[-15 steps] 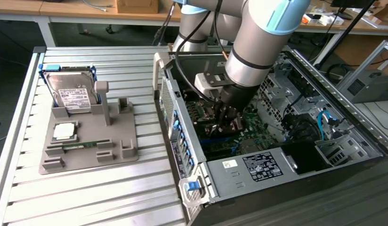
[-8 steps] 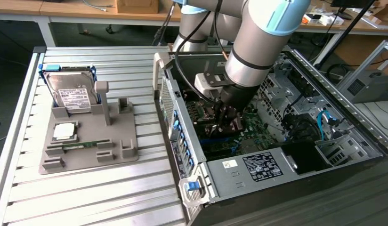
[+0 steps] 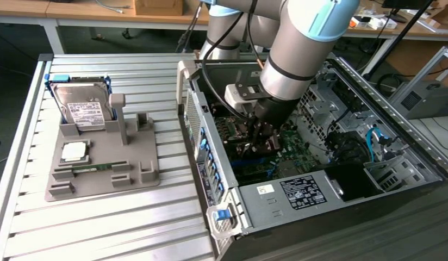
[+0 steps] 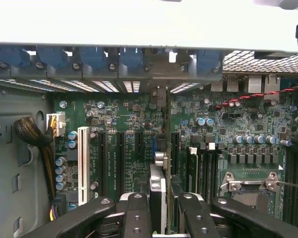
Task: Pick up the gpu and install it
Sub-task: 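Insert the gpu into the slot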
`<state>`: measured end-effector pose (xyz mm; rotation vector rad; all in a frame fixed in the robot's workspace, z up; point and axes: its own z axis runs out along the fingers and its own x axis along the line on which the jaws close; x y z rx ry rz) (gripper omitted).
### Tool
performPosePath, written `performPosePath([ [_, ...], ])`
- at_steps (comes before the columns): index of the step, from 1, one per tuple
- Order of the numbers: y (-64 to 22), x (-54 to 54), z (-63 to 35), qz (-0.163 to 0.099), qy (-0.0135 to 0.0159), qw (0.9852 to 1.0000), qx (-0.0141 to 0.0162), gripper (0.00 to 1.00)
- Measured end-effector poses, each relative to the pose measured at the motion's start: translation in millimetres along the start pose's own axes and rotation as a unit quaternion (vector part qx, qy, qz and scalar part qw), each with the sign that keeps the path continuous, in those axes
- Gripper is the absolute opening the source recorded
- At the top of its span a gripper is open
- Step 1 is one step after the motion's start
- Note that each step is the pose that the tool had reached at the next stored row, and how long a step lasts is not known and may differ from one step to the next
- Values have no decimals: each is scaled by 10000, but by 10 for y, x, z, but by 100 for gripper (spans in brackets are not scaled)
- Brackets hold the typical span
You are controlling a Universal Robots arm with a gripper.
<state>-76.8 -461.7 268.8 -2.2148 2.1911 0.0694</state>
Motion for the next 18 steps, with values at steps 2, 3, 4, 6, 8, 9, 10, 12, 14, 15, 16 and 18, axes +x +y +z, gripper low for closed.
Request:
performPosePath([
  [2,0,0,8,0,-1,10000,1,27],
  [3,0,0,14,0,1,10000,0,27],
  [4,0,1,23,0,1,10000,0,27],
  [6,0,3,46,1,2,10000,-1,27],
  [8,0,4,47,1,2,10000,-1,27],
  [9,0,4,48,1,1,10000,0,27],
  [10,0,4,49,1,0,10000,0,27],
  [12,0,3,41,1,-4,10000,2,27],
  [14,0,2,14,1,-2,10000,2,27],
  [15,0,2,-1,1,0,10000,0,27],
  [16,0,1,-5,1,-1,10000,1,27],
  [18,-13,2,-5,0,-2,10000,0,27],
])
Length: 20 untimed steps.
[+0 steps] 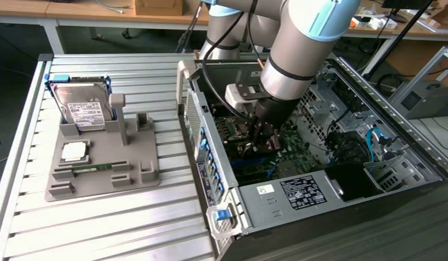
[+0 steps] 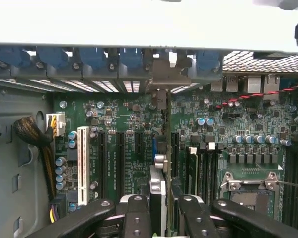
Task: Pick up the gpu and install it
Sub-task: 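Insert the gpu into the slot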
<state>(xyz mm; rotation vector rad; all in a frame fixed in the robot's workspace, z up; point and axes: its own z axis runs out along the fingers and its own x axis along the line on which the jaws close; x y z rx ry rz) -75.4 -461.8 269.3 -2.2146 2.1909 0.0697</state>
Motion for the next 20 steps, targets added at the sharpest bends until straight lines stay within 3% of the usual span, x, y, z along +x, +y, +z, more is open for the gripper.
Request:
performPosePath([
  [5,-70,2,1,1,1,10000,-8,27],
  [19,-58,5,8,69,24,10000,-5,27],
  [20,-58,6,8,69,24,10000,14,27],
])
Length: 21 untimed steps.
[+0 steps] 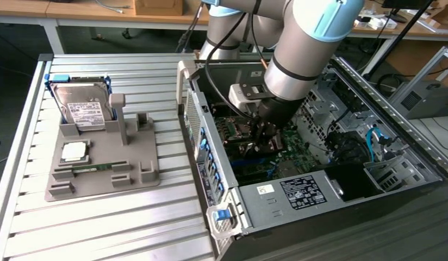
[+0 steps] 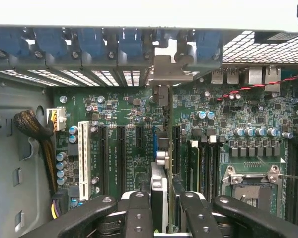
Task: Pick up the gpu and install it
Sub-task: 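Insert the gpu into the slot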
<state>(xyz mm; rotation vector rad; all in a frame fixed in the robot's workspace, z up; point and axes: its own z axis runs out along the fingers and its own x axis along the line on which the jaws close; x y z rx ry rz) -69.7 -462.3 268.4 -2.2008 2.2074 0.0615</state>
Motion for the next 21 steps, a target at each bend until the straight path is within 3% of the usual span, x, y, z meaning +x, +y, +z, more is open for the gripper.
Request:
performPosePath([
  [1,1,0,0,-1,0,10000,42,27],
  [2,1,0,2,-6,-3,9999,120,27],
  [3,0,0,3,-9,-3,9998,176,27],
  [4,0,0,3,-10,-3,9998,213,27],
  [21,40,8,15,-8,-4,9998,217,27],
])
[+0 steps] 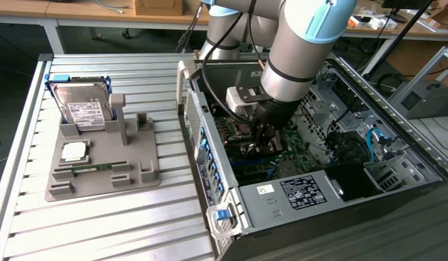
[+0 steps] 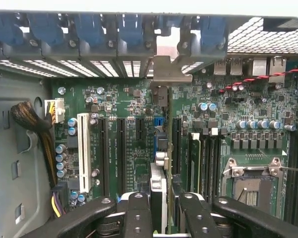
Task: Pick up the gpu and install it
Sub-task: 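Insert the gpu into the slot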
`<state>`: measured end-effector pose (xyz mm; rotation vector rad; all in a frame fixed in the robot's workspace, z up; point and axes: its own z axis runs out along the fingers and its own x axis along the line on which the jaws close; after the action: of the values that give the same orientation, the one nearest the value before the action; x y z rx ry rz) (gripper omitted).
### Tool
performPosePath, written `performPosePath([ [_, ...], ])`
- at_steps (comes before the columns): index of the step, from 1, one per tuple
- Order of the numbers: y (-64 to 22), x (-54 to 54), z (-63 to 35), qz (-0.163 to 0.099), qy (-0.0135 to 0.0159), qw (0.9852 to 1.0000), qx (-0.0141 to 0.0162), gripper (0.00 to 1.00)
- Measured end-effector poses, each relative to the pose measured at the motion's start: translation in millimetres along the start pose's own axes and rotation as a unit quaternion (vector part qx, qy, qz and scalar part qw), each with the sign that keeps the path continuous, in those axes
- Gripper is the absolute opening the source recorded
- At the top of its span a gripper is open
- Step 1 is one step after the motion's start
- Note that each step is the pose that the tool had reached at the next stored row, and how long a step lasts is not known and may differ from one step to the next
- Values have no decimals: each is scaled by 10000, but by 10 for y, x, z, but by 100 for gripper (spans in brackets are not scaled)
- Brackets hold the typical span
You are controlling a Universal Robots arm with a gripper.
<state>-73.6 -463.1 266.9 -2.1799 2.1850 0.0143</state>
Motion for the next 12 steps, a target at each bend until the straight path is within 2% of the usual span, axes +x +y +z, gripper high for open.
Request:
performPosePath([
  [4,45,0,2,0,0,10000,0,27],
  [12,70,-12,8,29,1,10000,2,27],
])
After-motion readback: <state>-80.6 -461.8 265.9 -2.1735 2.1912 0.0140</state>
